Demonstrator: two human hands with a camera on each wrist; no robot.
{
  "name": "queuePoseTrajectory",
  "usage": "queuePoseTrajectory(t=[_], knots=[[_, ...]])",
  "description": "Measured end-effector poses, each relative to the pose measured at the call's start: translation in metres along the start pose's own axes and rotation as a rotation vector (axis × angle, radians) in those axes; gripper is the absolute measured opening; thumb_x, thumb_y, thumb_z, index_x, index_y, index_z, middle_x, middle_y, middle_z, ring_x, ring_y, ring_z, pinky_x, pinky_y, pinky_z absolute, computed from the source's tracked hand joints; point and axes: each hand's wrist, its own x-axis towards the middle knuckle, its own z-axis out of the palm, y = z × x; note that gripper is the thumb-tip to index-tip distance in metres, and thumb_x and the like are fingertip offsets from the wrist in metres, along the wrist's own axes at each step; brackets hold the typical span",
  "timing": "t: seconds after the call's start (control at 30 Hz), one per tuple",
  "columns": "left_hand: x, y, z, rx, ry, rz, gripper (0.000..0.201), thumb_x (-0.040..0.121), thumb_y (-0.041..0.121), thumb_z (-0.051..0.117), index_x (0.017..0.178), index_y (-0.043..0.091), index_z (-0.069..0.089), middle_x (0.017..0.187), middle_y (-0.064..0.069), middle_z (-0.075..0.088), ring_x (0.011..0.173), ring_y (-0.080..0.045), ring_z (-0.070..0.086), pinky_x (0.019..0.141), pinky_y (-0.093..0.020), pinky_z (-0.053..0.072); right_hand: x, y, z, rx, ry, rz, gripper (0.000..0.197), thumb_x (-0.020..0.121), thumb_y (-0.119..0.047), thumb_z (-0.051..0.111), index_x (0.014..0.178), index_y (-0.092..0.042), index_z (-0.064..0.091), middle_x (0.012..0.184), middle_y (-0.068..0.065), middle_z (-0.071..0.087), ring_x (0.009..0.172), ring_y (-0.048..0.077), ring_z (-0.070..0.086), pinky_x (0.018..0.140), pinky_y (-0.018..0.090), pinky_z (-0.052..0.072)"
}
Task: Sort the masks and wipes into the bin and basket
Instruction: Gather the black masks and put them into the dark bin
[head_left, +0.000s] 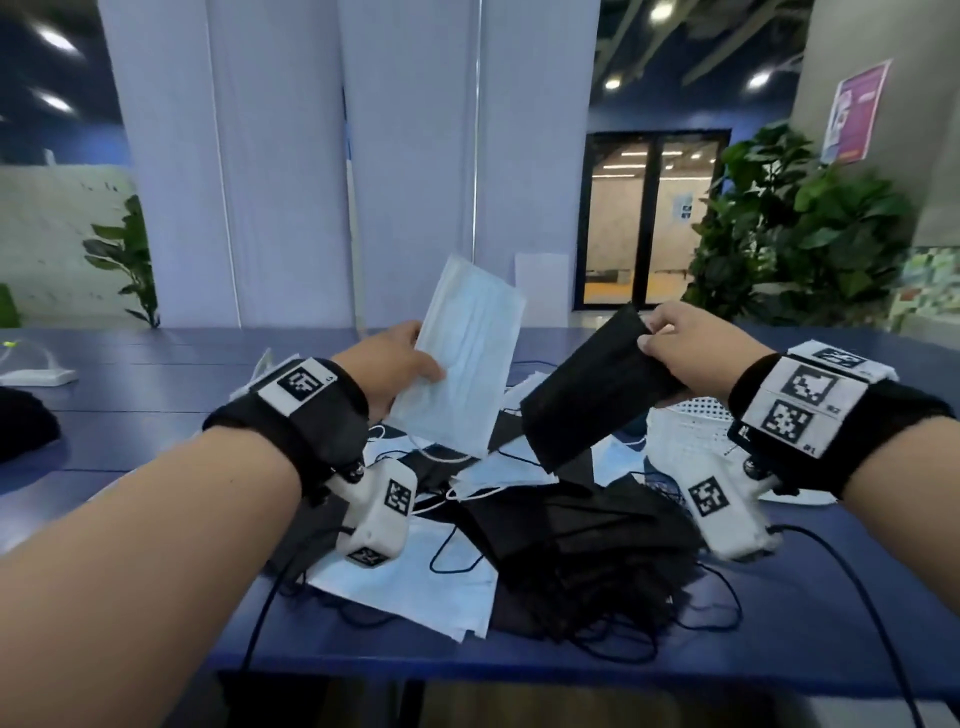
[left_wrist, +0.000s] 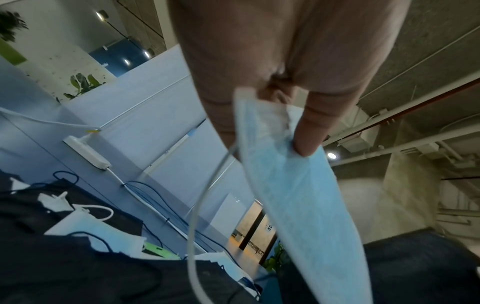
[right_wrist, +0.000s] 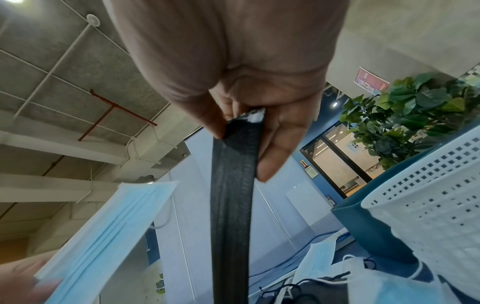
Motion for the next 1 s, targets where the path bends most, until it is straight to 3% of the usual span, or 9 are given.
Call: queuePoseTrajectory(t=[0.1, 0.17, 0.37, 0.47, 0.53, 0.63, 0.77, 0.87, 1.0], knots=[[0.003, -0.005, 0.005, -0.048, -0.028, -0.014, 0.028, 0.088, -0.009, 0.044, 0.103, 0.010, 0.059, 0.102, -0.013, 0.064, 0.087, -0.029, 0.061, 0.081, -0.037, 0.050, 0.001, 0.012, -0.006, -0.054, 0.076, -0.104, 0.004, 0.096, -0.014, 0.046, 0.095, -0.013, 0.049, 0.079, 0.008, 0.053, 0.070, 0.022, 0.052, 0.055, 0.028, 0.045], [0.013, -0.013, 0.003, 0.007, -0.006, -0.046, 0.026, 0.088, -0.006, 0.044, 0.097, 0.013, 0.060, 0.095, -0.011, 0.063, 0.082, -0.027, 0.059, 0.074, -0.031, 0.047, 0.014, 0.023, -0.008, 0.000, 0.119, -0.106, 0.007, 0.096, -0.015, 0.046, 0.093, -0.016, 0.052, 0.080, 0.010, 0.057, 0.076, 0.024, 0.055, 0.062, 0.031, 0.045], [0.050, -0.059, 0.000, 0.016, -0.010, -0.178, 0.020, 0.091, -0.002, 0.046, 0.096, 0.012, 0.060, 0.097, -0.014, 0.064, 0.081, -0.027, 0.059, 0.076, -0.033, 0.047, 0.060, 0.022, 0.005, 0.348, 0.200, -0.121, 0.020, 0.097, -0.010, 0.043, 0.084, -0.021, 0.052, 0.080, 0.004, 0.056, 0.072, 0.019, 0.055, 0.063, 0.031, 0.050], [0.062, -0.062, -0.003, -0.186, -0.008, -0.132, 0.024, 0.093, 0.003, 0.046, 0.112, 0.008, 0.060, 0.107, -0.017, 0.067, 0.086, -0.029, 0.065, 0.081, -0.039, 0.051, 0.072, 0.021, 0.014, 0.402, 0.089, -0.110, 0.025, 0.097, -0.009, 0.044, 0.078, -0.022, 0.054, 0.078, 0.005, 0.058, 0.069, 0.019, 0.055, 0.061, 0.029, 0.048], [0.069, -0.054, -0.010, -0.313, -0.024, -0.068, 0.023, 0.094, 0.008, 0.046, 0.109, 0.009, 0.062, 0.096, -0.012, 0.073, 0.077, -0.025, 0.070, 0.068, -0.037, 0.058, 0.073, 0.019, 0.018, 0.483, -0.024, -0.100, 0.026, 0.097, -0.008, 0.043, 0.080, -0.021, 0.056, 0.077, 0.005, 0.058, 0.066, 0.016, 0.054, 0.061, 0.028, 0.046], [0.078, -0.037, -0.020, -0.353, -0.047, 0.030, 0.020, 0.095, 0.011, 0.043, 0.097, 0.010, 0.062, 0.070, -0.003, 0.072, 0.056, -0.015, 0.068, 0.046, -0.024, 0.053, 0.076, 0.015, 0.022, 0.579, -0.141, -0.106, 0.022, 0.098, -0.008, 0.042, 0.086, -0.018, 0.058, 0.080, 0.005, 0.061, 0.068, 0.014, 0.057, 0.062, 0.027, 0.049], [0.096, -0.029, -0.022, -0.263, -0.107, 0.097, 0.021, 0.097, 0.009, 0.041, 0.102, 0.011, 0.061, 0.070, 0.001, 0.072, 0.056, -0.012, 0.067, 0.046, -0.020, 0.050, 0.085, 0.024, 0.038, 0.248, -0.158, -0.036, 0.018, 0.095, -0.009, 0.049, 0.082, -0.021, 0.054, 0.077, 0.005, 0.058, 0.068, 0.020, 0.056, 0.051, 0.023, 0.046], [0.107, -0.038, -0.021, -0.210, -0.113, 0.074, 0.021, 0.097, 0.008, 0.042, 0.101, 0.011, 0.062, 0.074, -0.001, 0.073, 0.059, -0.014, 0.069, 0.047, -0.023, 0.052, 0.089, 0.037, 0.053, -0.091, -0.213, 0.024, 0.006, 0.094, -0.014, 0.053, 0.093, -0.020, 0.053, 0.073, -0.001, 0.056, 0.059, 0.012, 0.054, 0.038, 0.017, 0.041], [0.113, -0.054, -0.019, -0.193, -0.113, 0.035, 0.021, 0.095, 0.010, 0.047, 0.109, 0.011, 0.062, 0.089, -0.005, 0.074, 0.071, -0.019, 0.070, 0.058, -0.030, 0.055, 0.089, 0.053, 0.056, -0.718, -0.406, -0.024, 0.021, 0.091, -0.013, 0.053, 0.111, -0.020, 0.055, 0.077, -0.010, 0.045, 0.059, 0.008, 0.049, 0.041, 0.012, 0.039]])
